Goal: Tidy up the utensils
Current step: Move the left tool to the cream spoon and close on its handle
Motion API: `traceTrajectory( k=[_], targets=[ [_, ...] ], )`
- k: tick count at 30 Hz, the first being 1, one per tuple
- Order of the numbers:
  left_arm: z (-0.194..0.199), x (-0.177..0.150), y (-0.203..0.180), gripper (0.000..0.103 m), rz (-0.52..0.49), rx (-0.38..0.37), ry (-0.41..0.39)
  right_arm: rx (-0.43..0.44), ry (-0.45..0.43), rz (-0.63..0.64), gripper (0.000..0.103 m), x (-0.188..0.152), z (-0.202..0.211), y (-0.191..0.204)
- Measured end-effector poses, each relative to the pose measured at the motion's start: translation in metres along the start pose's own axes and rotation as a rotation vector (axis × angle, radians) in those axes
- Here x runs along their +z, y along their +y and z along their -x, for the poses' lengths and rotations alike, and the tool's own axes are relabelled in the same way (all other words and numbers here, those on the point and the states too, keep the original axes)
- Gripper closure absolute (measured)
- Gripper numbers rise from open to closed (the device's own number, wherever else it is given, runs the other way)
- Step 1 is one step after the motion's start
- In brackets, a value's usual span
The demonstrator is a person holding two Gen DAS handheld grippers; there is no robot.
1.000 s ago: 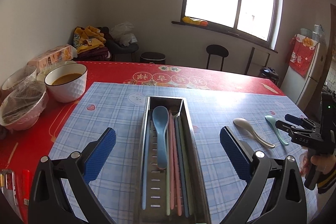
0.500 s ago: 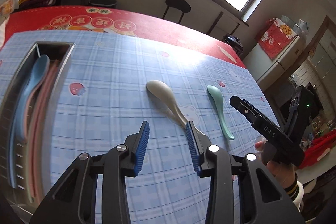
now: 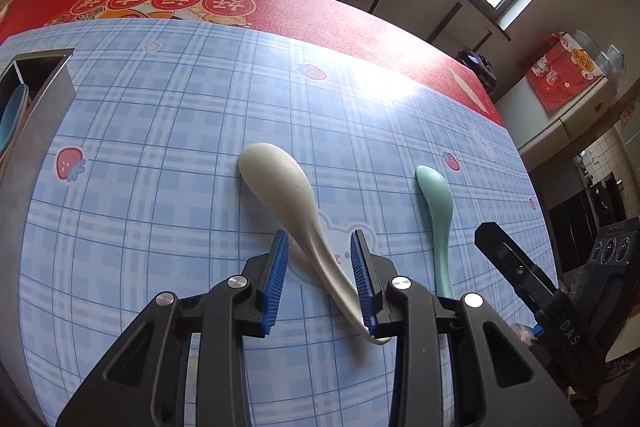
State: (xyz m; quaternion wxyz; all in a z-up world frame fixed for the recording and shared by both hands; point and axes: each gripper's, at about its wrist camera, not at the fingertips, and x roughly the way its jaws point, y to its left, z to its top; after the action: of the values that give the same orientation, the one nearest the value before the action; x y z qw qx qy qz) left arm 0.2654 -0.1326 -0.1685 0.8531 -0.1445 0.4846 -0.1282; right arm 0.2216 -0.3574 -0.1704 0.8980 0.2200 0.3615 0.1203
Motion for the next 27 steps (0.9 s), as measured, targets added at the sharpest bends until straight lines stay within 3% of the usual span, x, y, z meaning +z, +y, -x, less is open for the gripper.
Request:
traceTrajectory(
  k=[16,20,27],
  targets=[
    [-0.014,-0.003,-0.019,0.073,-0.129,0.094,-0.058,0.001,0.005,-0.028,0.032,0.001,0.0,-0.005],
    [-0.019,-0.007,-0.03,0.083,-0.209,0.137,-0.074,0.003,0.005,-0.039,0.032,0.001,-0.001,-0.006],
    [-0.018,-0.023,-0.044,0.094,-0.385,0.142,-0.07,0.012,0.006,-0.061,0.032,0.002,0.0,-0.012]
  ],
)
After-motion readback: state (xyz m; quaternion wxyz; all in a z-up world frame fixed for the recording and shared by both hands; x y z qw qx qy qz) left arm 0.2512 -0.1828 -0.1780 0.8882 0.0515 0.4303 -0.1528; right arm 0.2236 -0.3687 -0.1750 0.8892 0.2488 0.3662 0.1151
